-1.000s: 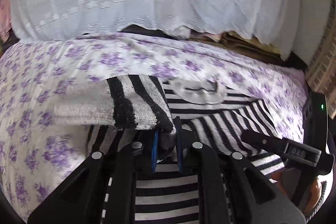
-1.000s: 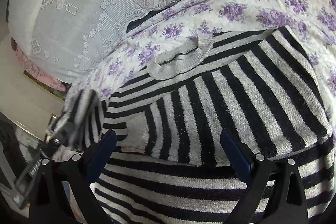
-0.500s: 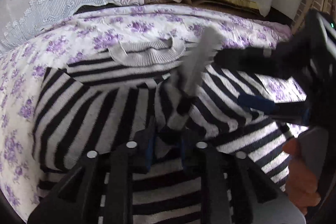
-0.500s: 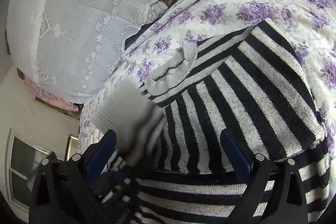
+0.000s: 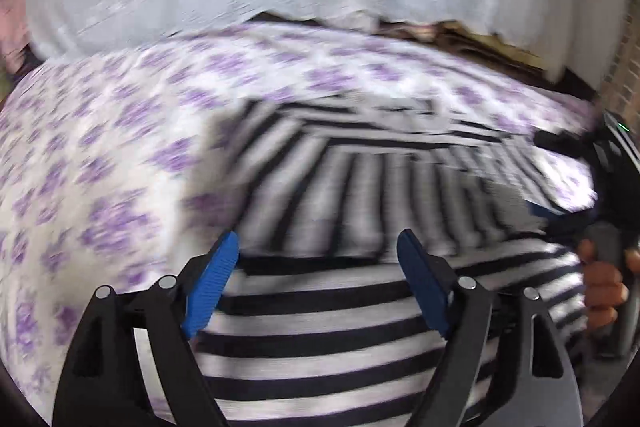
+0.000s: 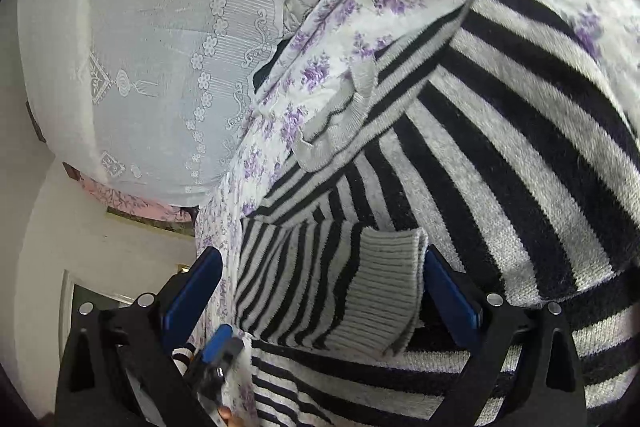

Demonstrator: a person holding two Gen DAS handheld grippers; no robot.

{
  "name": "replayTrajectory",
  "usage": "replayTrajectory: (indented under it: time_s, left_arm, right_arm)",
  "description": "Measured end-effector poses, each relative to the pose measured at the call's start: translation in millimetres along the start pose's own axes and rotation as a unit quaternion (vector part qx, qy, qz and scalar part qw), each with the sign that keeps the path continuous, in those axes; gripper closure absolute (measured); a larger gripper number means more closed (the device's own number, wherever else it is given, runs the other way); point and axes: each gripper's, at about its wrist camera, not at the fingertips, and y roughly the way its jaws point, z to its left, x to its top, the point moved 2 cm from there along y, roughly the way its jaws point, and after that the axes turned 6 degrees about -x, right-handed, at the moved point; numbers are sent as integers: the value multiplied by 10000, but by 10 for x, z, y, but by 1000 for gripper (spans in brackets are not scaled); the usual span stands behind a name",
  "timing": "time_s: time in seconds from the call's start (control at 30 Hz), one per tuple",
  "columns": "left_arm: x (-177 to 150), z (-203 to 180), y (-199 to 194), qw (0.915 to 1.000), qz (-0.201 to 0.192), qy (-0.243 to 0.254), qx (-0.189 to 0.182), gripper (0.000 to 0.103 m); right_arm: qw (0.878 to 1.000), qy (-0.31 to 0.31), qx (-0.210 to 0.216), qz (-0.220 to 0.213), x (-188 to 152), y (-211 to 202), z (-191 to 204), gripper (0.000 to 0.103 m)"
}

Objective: Fold small clothes

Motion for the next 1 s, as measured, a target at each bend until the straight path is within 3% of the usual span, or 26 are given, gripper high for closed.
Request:
replayTrajectory:
  time_s: [0.13,0.23,0.3,0.33,0.4,0.43,0.5,0.67,0.73,0.83,0.9,1.0]
  left_arm:
    - [75,280,9,9994,15,-304,171,24]
    - [153,328,45,9991,14,-156,406,24]
    - [200,320,117,9987,76,-36,510,24]
    - [213,315,148,9985,107,6,535,24]
    - [246,288,207,9982,147,86,583,24]
    - [272,268,227,9979,138,143,617,24]
    - [332,234,244,9974,85,209,686,24]
    - [493,127,229,9978,-88,194,623,23]
    - [472,96,390,9956,124,223,901,16]
    - [269,182,881,9882,987,263,1144,7]
    - [243,301,847,9913,859,-50,997,4]
    - [337,371,702,9916,735,-191,1046,6]
  right_arm:
    - [9993,-279,192,-130,-85,-22,-26,4]
    - [9973,-440,562,-149,-114,-59,-92,4]
    - [9969,-621,479,-46,-130,-53,-65,6]
    - [9967,-774,224,-64,-143,-60,-31,14]
    - [9958,-881,-163,-211,-166,-94,-26,62]
    - [9950,-919,-327,-210,-133,-85,-31,97]
    - [9945,-939,-314,-341,-19,-116,-15,97]
    - [9803,-1719,-382,-899,382,-340,363,97]
    - [9777,-1887,-619,-689,484,-217,345,97]
    - [9804,-1401,-1382,-120,494,186,-178,90]
    - [9840,-1394,-1035,-395,446,99,-272,90]
    - [9750,-1377,-1395,-1046,476,-212,-145,77]
